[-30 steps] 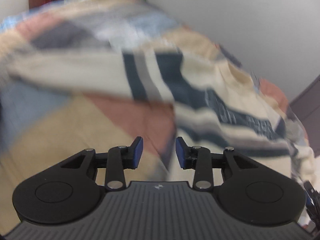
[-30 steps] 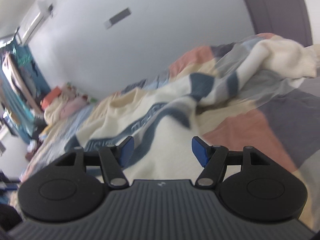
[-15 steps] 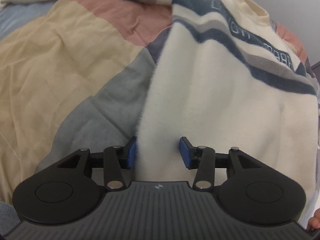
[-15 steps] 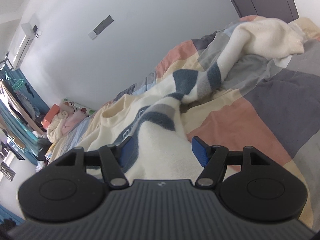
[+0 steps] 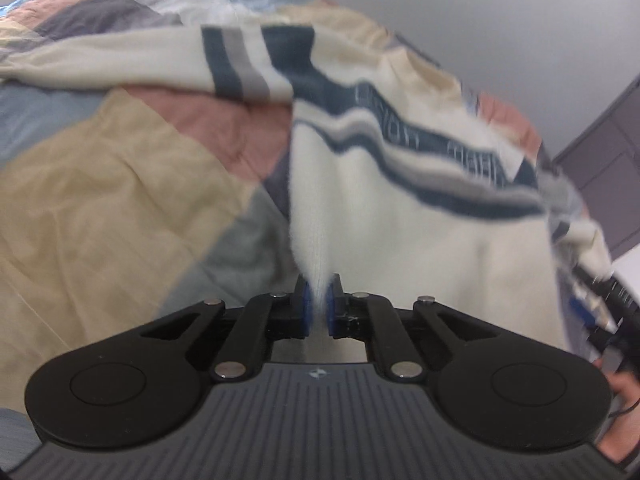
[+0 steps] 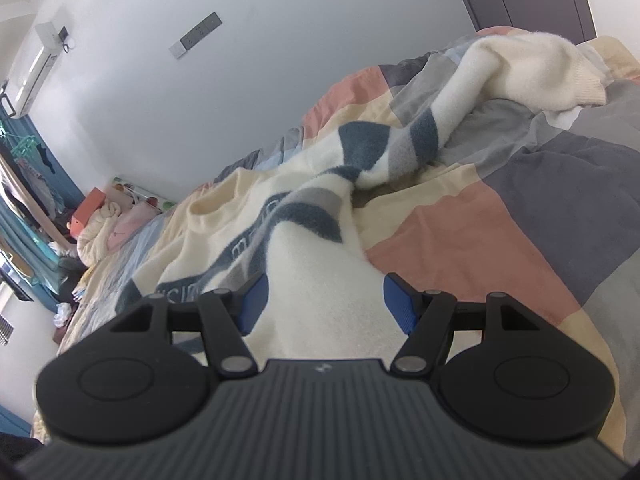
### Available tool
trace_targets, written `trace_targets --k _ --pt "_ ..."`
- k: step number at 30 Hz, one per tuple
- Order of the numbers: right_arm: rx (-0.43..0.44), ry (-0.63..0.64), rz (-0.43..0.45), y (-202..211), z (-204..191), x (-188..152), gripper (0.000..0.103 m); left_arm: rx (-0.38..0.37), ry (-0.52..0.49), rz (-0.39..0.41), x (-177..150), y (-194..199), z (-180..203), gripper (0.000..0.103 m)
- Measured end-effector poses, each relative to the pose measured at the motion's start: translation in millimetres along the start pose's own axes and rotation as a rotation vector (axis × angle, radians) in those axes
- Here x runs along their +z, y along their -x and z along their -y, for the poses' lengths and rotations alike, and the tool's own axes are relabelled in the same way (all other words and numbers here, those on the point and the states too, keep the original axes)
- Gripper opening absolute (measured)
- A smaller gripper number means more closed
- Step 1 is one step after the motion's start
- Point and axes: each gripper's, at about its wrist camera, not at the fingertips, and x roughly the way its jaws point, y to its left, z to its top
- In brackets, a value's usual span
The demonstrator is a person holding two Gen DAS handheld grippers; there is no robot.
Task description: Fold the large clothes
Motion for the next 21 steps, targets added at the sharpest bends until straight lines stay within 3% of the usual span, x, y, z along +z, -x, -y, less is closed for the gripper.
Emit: trace_targets --k 5,8,11,17,20,21 --pt "0.012 0.042 -0.003 2 -8 -3 0.067 0.025 0.109 0.019 20 9 -34 0.006" --pt "0.002 0.039 -0.026 -5 -8 -5 0.067 0.101 0.149 -0.031 20 -10 -51 0.006" --pt "-0.001 0.006 -0.072 -13 -4 -6 0.067 0.141 0.181 -0.135 13 -41 -64 0.006" --pt "0.036 -0.008 -0.067 -8 -4 -5 0.067 0.151 0.182 -0.166 10 -56 -66 0.008" --pt "0.103 -0.063 -0.065 2 -2 -1 0.067 0.135 0.17 -0.17 10 -47 -64 0.036" --pt "0.133 -0.079 -0.063 8 -2 1 0.067 0.108 0.178 -0.171 9 -44 -64 0.052"
